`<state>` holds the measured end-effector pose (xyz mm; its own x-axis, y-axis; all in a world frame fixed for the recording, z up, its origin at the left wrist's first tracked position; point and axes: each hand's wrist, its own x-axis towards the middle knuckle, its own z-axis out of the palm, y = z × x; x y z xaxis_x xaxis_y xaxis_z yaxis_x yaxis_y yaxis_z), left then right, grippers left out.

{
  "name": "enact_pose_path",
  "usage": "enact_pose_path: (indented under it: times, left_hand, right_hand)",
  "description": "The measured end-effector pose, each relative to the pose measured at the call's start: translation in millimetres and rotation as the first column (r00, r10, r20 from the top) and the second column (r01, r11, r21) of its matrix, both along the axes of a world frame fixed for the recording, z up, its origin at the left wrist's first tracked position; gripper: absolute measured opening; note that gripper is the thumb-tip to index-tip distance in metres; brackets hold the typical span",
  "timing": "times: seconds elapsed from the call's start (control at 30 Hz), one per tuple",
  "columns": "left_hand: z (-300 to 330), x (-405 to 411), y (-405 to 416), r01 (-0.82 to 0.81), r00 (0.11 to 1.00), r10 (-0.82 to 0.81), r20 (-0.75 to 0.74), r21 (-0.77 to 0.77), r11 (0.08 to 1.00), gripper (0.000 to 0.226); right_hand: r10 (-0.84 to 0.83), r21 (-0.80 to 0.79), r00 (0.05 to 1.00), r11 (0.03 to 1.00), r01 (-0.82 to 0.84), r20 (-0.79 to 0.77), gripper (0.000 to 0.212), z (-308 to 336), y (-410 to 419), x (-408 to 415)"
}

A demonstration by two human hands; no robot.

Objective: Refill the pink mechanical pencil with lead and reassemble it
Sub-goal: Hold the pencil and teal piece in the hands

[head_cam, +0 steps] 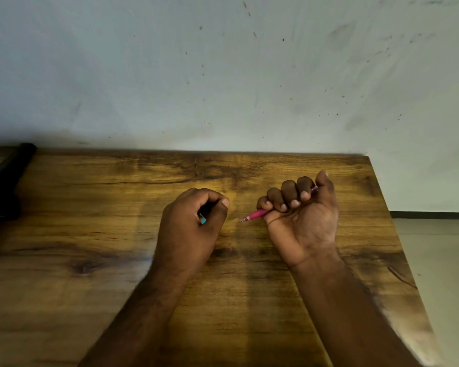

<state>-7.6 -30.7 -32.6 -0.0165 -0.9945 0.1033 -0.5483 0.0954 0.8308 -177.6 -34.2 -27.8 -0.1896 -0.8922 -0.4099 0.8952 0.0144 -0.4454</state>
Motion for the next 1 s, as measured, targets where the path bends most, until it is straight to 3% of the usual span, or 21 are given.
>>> enact_pose_path:
  times: [1.0]
  left_hand:
    - [-0.4,0.5,-0.2,0.004,1.0,-0.004,0.015,-0.015,1.0,0.008]
  right_hand:
    - [0.025,-0.029,1.0,0.999,-0.024,0.012,0.057,0.1,-0.1,0.9]
